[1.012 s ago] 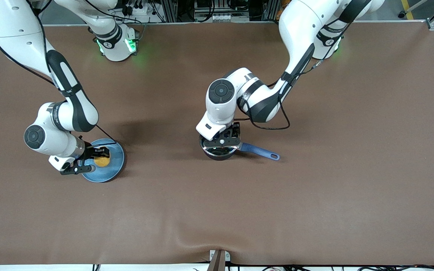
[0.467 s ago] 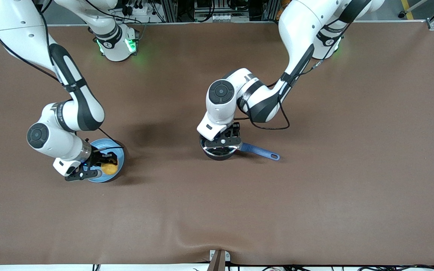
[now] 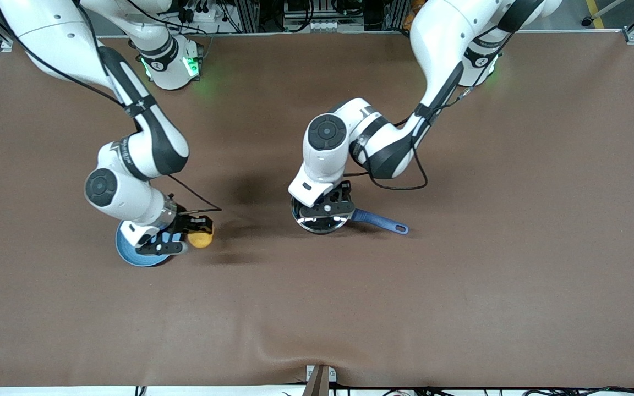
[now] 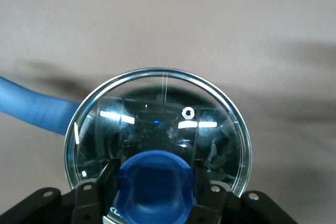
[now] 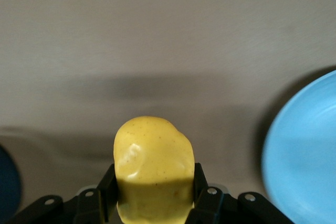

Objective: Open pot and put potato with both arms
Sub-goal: 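Lift the lid aside with the left gripper while the right gripper carries the potato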

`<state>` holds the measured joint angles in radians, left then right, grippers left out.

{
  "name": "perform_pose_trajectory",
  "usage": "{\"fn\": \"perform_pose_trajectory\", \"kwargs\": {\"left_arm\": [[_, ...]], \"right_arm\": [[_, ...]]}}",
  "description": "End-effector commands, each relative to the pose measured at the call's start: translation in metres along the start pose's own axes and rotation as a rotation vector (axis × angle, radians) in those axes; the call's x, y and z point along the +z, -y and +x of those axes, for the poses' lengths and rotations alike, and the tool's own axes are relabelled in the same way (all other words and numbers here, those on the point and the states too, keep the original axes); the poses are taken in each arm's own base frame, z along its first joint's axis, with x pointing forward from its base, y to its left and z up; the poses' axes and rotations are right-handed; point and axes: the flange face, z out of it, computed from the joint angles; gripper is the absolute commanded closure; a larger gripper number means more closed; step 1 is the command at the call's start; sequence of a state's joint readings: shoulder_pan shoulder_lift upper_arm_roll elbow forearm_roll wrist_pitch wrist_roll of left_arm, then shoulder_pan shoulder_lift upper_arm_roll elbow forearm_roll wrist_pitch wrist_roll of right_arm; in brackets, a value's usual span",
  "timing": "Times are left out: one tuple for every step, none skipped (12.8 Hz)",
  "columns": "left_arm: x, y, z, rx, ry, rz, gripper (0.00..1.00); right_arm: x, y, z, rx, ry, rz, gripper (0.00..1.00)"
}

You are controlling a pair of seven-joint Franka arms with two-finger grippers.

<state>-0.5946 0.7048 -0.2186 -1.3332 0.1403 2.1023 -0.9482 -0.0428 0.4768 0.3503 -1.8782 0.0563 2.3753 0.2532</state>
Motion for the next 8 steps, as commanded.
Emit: {"fn": "perform_pose_trajectory", "kwargs": {"left_arm": [[-0.082, 0.032, 0.023, -0.014, -0.054, 0.005, 1.0], [-0.101, 0.043, 0.03, -0.01, -0.066, 0.007, 1.0], [-0.117, 0.049, 0.034, -0.018, -0.076, 0.004, 1.0], [-0.134, 0.054, 0.035, -0.027, -0.087, -0.006, 1.0], [-0.151, 0.063, 0.038, -0.039, -0.094, -0.004, 1.0], [-0.165, 0.076, 0.041, -0.057, -0.083, 0.006, 1.0], [-0.183, 0.097, 0.052, -0.07, -0.079, 0.007, 1.0], [-0.196, 0.124, 0.065, -0.048, -0.063, 0.023, 1.0]], "right_arm": [[-0.014, 0.029, -0.005, 0.06, -0.004, 0.02, 0.77], [-0.016, 0.047, -0.009, 0.062, -0.001, 0.023, 0.77], [-0.021, 0.07, -0.012, 0.082, -0.001, 0.028, 0.77], [-0.028, 0.1, -0.018, 0.096, -0.005, 0.033, 0.78], [-0.032, 0.127, -0.024, 0.109, -0.013, 0.037, 0.78], [-0.032, 0.155, -0.035, 0.099, -0.021, 0.036, 0.79], [-0.031, 0.177, -0.044, 0.07, -0.035, 0.022, 0.8], [-0.034, 0.194, -0.048, 0.049, -0.058, 0.007, 0.83]]}}
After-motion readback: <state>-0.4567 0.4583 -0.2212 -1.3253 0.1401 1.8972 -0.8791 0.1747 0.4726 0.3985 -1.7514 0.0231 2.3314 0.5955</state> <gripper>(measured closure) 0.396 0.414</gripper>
